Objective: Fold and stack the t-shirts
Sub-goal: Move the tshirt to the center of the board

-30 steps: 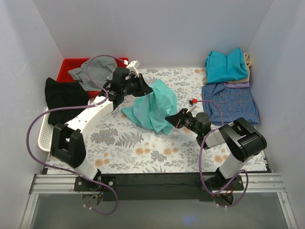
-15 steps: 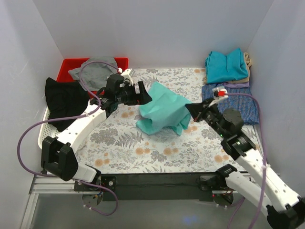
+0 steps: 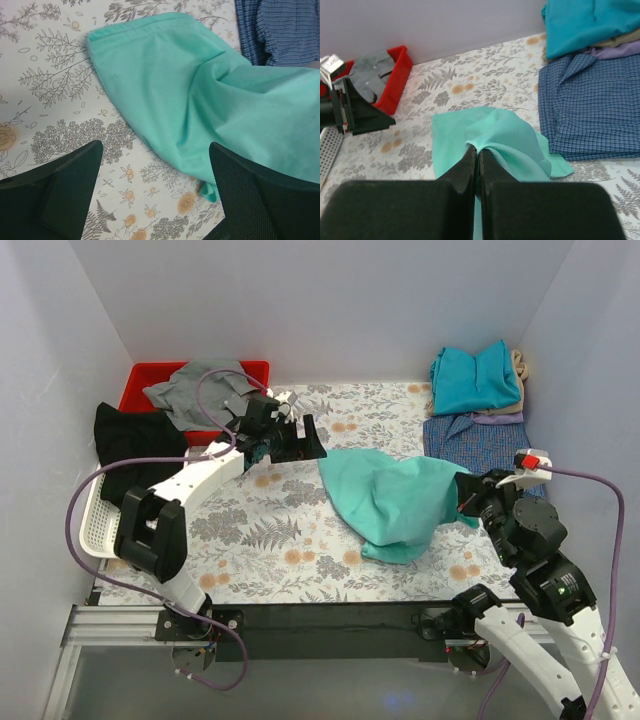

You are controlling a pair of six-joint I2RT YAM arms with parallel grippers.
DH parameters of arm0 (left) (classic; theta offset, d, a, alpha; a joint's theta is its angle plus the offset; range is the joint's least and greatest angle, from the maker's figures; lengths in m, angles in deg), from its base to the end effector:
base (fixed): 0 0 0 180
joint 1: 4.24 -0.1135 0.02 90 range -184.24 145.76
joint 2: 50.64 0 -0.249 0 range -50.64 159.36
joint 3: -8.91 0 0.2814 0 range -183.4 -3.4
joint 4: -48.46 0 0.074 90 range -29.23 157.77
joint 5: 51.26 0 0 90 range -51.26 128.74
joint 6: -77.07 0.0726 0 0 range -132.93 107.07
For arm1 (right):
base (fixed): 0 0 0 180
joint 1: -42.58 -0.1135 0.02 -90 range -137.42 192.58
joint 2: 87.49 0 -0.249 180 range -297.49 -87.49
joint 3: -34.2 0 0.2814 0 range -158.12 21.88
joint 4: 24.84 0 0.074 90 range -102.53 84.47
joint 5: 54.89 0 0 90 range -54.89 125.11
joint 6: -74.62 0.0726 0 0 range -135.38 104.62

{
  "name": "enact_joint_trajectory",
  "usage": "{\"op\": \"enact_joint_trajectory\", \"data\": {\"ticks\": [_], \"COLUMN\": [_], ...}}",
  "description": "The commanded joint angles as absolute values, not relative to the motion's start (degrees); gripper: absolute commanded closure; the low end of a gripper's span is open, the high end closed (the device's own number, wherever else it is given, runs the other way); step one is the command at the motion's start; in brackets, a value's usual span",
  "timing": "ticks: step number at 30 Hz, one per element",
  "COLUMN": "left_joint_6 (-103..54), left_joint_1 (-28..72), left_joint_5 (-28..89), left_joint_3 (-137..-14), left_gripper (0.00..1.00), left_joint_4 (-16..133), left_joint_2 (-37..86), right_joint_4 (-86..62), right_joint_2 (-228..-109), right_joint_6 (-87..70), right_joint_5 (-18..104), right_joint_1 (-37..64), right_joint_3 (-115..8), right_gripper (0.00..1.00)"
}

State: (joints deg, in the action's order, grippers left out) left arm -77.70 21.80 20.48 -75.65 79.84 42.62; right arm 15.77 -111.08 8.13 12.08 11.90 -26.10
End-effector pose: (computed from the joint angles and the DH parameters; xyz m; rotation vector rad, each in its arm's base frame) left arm 0.3689 -0.2056 0.2275 -0.6566 2.4357 -1.1176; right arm 0.1503 0.0561 0.3718 0.2063 1.6351 0.3952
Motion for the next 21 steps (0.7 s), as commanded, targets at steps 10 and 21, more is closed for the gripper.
{"op": "enact_joint_trajectory", "data": {"ticks": [10,21], "left_joint_6": [-79.5,-88.3], "left_joint_1": [27.9,29.6], "left_joint_5": [14.2,27.2], "left_joint_3": [-66.4,-60.0], "left_gripper": [0.13,0.12], "left_joint_4": [74.1,69.0], "left_joint_2": [41.9,36.7], "right_joint_4": [-0.4,-14.2], "right_joint_2": [-123.0,-137.9], "right_joint_6": [-4.6,-13.9], "right_joint_5": [19.6,36.4], "right_joint_1": [11.7,11.7], "right_joint_3": [-30.7,-48.6], "right_gripper": [0.99,0.99]}}
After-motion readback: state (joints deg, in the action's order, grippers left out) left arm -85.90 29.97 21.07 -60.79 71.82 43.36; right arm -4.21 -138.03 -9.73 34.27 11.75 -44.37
